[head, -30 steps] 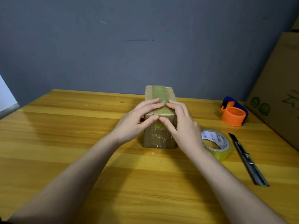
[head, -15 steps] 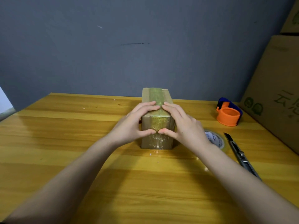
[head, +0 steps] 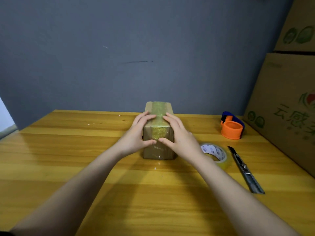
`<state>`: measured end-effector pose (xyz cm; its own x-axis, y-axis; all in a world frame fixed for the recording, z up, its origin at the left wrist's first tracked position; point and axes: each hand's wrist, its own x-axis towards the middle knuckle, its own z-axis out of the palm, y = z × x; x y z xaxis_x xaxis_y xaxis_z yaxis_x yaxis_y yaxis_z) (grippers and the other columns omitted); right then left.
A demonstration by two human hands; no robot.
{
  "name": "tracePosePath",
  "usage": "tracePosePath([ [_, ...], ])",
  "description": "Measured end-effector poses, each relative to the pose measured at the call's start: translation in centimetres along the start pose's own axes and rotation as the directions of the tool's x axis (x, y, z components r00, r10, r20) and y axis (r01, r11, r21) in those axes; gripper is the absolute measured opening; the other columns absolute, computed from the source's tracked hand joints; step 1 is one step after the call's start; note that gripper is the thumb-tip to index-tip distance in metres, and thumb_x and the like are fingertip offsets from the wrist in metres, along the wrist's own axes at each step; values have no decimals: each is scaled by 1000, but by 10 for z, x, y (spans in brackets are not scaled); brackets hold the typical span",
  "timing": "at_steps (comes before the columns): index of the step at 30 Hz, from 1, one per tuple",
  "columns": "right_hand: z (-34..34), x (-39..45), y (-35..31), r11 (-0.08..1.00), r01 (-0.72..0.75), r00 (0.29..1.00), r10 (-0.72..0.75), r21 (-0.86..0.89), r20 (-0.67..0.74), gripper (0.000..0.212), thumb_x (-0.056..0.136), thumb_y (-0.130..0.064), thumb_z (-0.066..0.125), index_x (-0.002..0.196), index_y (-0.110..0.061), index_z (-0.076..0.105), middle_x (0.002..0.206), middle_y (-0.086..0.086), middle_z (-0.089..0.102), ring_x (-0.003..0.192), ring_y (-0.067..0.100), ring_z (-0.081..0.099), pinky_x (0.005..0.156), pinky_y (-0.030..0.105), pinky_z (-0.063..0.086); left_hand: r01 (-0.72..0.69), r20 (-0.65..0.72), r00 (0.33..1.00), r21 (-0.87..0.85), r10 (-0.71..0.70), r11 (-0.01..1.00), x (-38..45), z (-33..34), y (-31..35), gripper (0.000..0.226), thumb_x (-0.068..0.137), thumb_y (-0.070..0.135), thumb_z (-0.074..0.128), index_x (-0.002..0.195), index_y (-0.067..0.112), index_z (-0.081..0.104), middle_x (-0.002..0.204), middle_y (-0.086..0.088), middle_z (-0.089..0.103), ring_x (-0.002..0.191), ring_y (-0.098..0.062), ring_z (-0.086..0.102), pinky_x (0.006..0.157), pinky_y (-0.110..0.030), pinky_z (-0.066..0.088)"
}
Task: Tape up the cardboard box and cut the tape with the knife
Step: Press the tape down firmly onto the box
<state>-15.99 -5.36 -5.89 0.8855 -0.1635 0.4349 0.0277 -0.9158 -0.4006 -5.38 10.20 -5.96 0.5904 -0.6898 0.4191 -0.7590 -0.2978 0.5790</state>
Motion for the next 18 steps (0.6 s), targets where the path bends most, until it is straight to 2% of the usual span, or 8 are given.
tracePosePath([
  [3, 2, 8, -2, 1000, -31, 999, 31, 6, 9, 73, 84, -42, 63, 145, -29, 26, 156, -17, 16, 132, 18, 45, 95, 40, 44, 49, -8, 999, 4, -49, 999, 4, -2, 0, 84, 71, 15, 80, 140, 30, 34, 156, -2, 13, 133, 2, 16, 107, -17, 14],
  [7, 5, 12, -2, 999, -39, 999, 39, 3, 7, 73, 84, -42, 64, 145, -28, 26, 156, -16, 17, 131, 18, 46, 95, 40, 44, 80, 0, 997, 9, -80, 997, 7, -3, -1, 84, 71, 16, 80, 140, 32, 34, 157, -3, 11, 144, -11, 15, 108, -20, 16],
  [11, 5, 12, 0, 999, -42, 999, 42, 26, 10, 76, 83, -40, 65, 146, -27, 24, 156, -15, 17, 132, 19, 44, 98, 40, 43, 87, -9, 996, 13, -87, 996, 6, -1, 0, 85, 72, 16, 80, 141, 31, 32, 159, -2, 11, 145, -11, 14, 107, -19, 17],
  [15, 5, 13, -2, 998, -65, 997, 65, -15, 29, 82, 85, -42, 63, 149, -28, 14, 158, -14, 12, 131, 24, 46, 96, 41, 45, 109, -10, 994, 35, -109, 993, 7, -1, 3, 97, 73, 16, 79, 148, 25, 19, 160, -3, 9, 146, -11, 10, 108, -18, 13],
  [18, 0, 14, -4, 993, -63, 997, 67, -101, 43, 83, 86, -48, 58, 150, -29, 8, 159, -16, 5, 123, 26, 53, 90, 41, 49, 128, -19, 992, 26, -128, 991, 6, 0, 4, 110, 72, 18, 80, 151, 23, 2, 160, -3, 6, 147, -14, 9, 115, -25, 14],
])
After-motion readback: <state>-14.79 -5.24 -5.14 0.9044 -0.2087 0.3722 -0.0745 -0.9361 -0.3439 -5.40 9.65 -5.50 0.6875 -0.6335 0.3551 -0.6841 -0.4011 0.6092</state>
